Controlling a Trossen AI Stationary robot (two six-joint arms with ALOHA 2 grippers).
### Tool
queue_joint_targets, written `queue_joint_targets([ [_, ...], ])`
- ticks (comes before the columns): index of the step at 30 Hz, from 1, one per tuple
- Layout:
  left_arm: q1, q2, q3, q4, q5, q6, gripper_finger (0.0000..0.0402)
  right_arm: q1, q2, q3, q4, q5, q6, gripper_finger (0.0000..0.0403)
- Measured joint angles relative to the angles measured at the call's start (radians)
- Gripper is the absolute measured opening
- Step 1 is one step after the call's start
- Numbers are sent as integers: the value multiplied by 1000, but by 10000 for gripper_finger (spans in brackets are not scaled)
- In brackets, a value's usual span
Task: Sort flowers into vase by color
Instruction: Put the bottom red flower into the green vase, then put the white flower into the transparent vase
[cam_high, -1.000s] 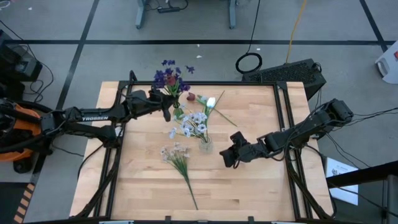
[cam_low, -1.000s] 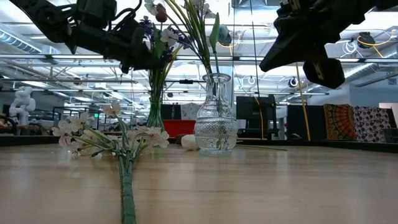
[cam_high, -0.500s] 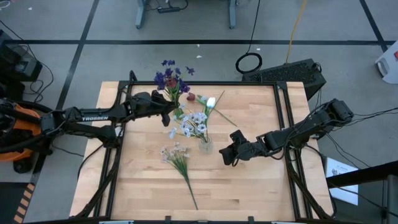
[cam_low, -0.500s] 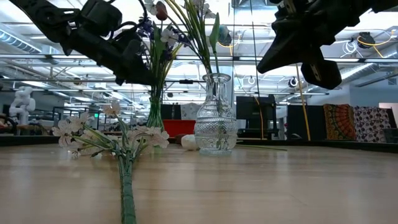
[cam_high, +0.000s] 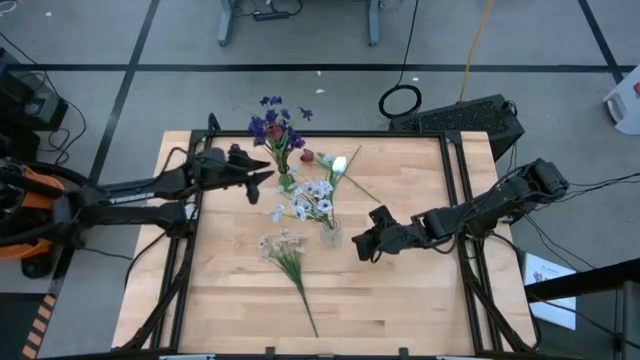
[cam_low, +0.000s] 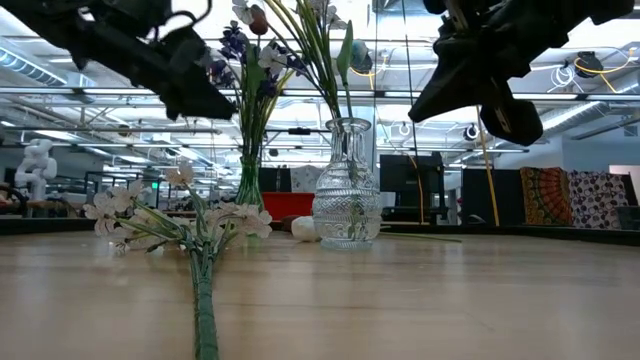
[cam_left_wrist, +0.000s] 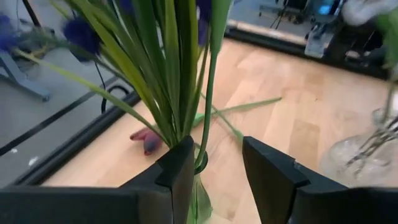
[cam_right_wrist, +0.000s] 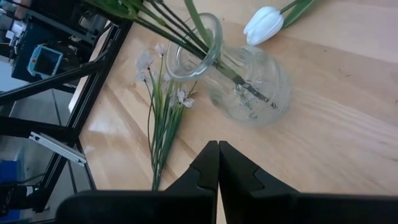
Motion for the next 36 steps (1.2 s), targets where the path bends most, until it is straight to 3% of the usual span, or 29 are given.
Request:
queue_joint_targets([
  [5,0,-139,0,-76,17,-4,144,-6,-13,0,-26,-6,0,0],
  [10,0,-237,1,-183,26,-122,144,-27,-54,0,-164,-30,21,0],
  [18,-32,-258,1,-382,4,-282,136,-110,-113,1,-445,-54,40,0],
  [21,-42,-249,1,-433,-4,-367,131,-169,-115,0,-480,-74,-30,0],
  [27,-53,-233,1,-442,-27,-491,129,-347,-113,0,-502,-223,-243,0],
  [36,-53,-229,1,-443,-77,-603,129,-582,-112,0,-492,-289,-591,2],
])
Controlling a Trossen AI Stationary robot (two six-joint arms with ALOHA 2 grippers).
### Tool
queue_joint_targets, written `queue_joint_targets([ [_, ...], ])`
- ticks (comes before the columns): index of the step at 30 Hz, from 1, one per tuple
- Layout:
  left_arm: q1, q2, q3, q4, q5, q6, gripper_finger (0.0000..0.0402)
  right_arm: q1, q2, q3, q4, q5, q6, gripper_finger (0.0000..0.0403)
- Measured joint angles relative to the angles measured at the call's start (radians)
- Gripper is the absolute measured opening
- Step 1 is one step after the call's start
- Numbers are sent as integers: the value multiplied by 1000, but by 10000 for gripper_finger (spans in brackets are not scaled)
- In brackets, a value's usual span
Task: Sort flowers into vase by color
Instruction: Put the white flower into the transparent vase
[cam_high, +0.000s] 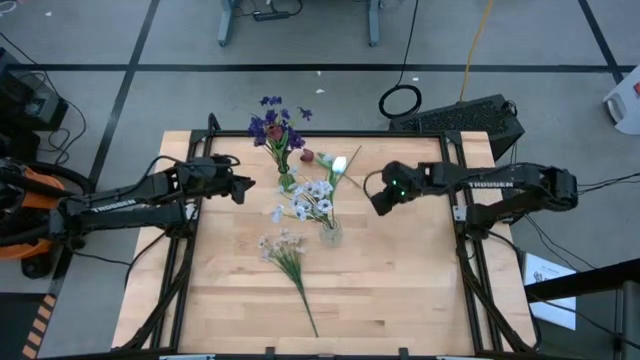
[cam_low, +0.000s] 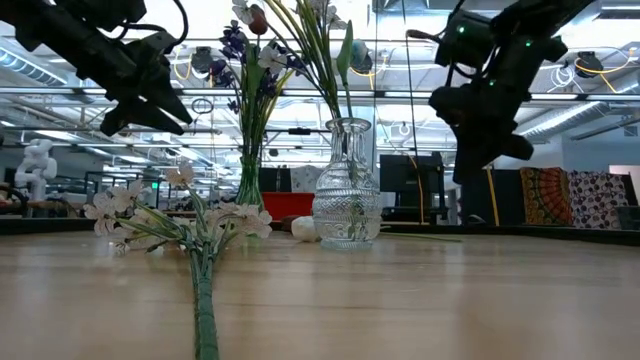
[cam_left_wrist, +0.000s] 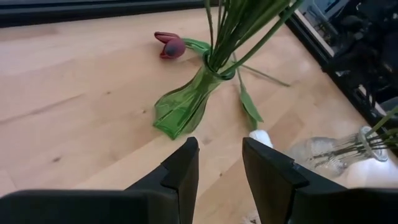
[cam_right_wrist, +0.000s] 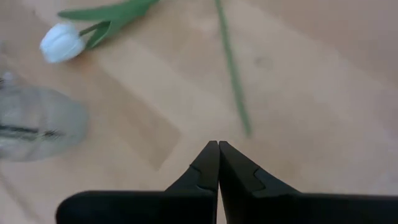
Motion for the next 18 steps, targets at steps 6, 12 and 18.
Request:
queue_joint_targets([
  [6,0,0,0,-8,-5,-2,129,-111,21,0,85,-58,-207,28],
  [12,0,0,0,-6,-9,-3,129,-168,128,1,165,-112,-384,67],
  [18,0,2,0,-7,-25,-53,129,-183,247,37,202,-129,-473,103],
])
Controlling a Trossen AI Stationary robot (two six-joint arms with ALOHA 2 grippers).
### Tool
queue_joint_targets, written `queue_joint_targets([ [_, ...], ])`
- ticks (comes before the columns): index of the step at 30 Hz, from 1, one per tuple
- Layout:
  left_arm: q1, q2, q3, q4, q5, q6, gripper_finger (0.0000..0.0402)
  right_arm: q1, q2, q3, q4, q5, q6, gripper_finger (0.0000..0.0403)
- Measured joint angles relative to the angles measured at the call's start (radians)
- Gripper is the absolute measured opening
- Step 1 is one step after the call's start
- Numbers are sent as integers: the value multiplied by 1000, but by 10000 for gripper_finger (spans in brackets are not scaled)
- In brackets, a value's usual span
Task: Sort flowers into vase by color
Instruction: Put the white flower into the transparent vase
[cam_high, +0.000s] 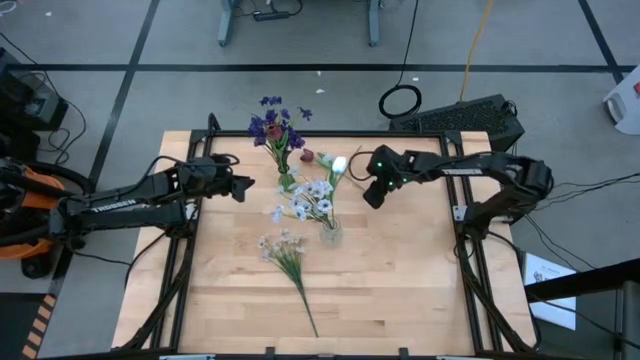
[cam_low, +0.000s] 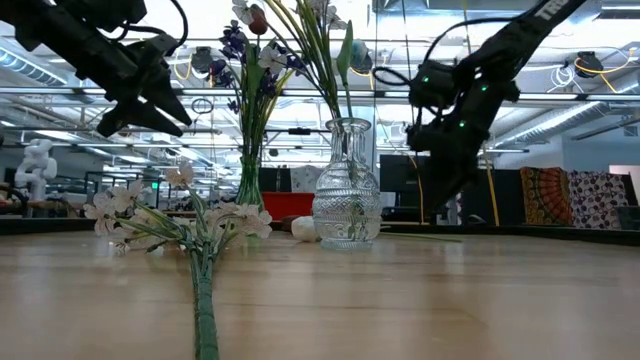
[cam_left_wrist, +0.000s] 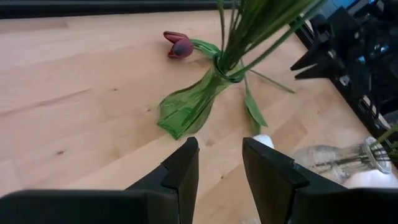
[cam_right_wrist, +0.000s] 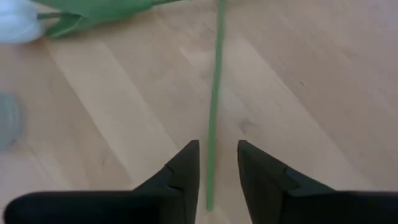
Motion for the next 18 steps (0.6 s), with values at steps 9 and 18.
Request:
queue_joint_targets([
  [9,0,0,0,-1,-17,0,129,3,112,118,44,-1,-159,134],
  [18,0,0,0,-7,-17,0,129,23,284,274,46,1,-579,111],
])
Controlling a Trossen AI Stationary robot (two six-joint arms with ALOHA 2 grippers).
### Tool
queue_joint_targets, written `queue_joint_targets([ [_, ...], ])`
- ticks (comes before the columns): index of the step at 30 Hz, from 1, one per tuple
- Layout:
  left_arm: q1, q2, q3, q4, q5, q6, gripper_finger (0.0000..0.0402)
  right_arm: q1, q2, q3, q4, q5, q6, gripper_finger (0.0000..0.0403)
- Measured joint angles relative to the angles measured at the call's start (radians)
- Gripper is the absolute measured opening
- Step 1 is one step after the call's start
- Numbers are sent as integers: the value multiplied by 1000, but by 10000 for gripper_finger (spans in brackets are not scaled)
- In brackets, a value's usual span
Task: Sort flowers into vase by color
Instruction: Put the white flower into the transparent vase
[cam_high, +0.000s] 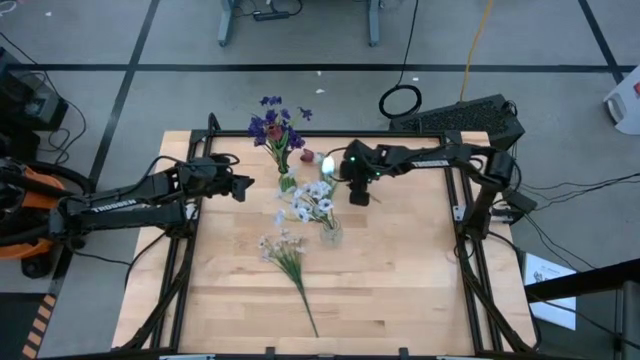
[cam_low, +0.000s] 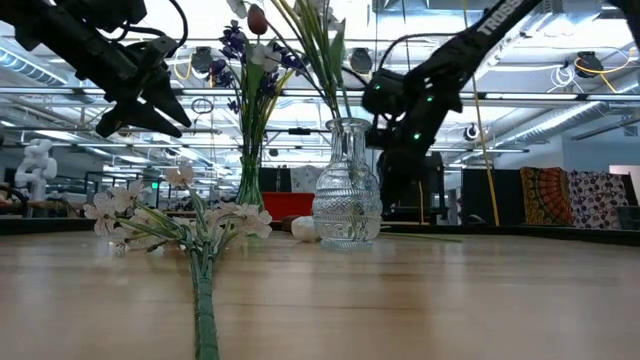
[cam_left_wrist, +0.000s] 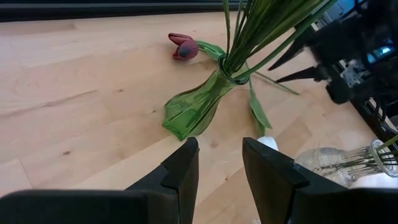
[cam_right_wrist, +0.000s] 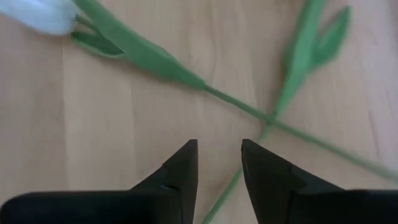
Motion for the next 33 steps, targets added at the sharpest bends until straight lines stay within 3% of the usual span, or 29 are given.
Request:
queue_joint_targets([
  [14,0,1,0,-1,1,3,129,2,148,108,13,3,-318,75],
  [20,0,4,0,-3,1,2,129,20,157,108,30,5,-458,75],
  [33,0,11,0,-28,0,2,129,52,170,108,83,6,-606,75],
])
